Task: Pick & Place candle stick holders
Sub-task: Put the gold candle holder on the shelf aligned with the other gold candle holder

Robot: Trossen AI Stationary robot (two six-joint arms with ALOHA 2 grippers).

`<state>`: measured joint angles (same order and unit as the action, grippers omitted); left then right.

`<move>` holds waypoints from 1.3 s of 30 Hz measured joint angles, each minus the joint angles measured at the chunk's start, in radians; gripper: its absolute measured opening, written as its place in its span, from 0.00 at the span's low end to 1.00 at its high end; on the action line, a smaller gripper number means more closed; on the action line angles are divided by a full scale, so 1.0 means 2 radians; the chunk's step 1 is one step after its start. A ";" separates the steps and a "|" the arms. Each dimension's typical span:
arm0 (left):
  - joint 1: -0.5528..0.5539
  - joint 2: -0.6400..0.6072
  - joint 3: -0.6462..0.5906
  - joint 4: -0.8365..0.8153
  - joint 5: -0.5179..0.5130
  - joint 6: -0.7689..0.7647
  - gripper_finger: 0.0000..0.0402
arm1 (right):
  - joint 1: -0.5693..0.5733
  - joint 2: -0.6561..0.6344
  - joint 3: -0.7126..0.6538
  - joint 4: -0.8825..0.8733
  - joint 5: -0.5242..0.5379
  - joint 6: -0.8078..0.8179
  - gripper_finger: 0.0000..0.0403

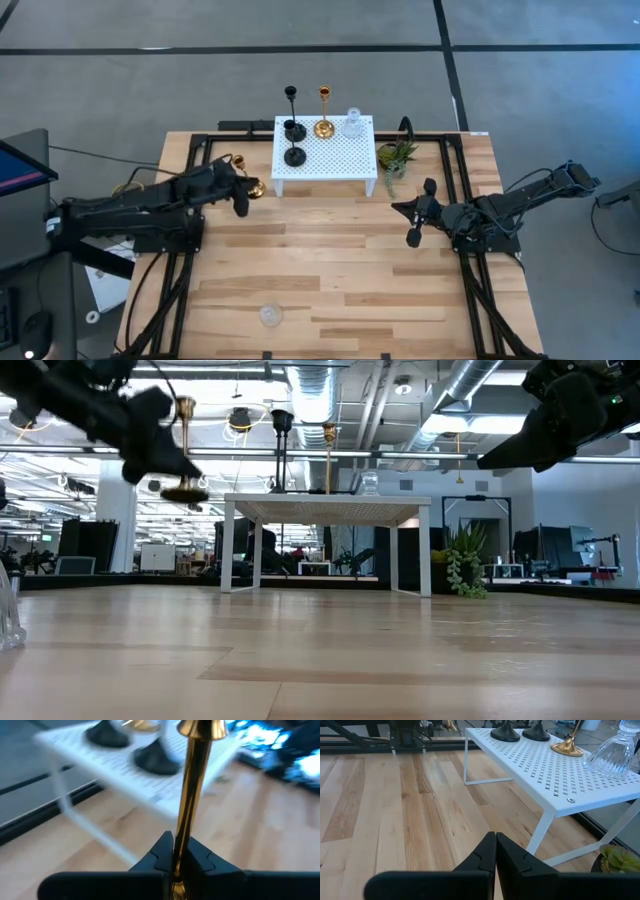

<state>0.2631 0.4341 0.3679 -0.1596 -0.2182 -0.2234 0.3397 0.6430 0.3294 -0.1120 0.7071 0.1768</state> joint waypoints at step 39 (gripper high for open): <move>-0.189 0.313 0.137 0.190 0.014 0.099 0.04 | -0.083 0.188 0.023 0.351 -0.219 -0.075 0.00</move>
<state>-0.1150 1.0609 0.6412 0.2195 -0.1904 -0.0261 0.1734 1.0187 0.3752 0.5895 0.2691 0.0265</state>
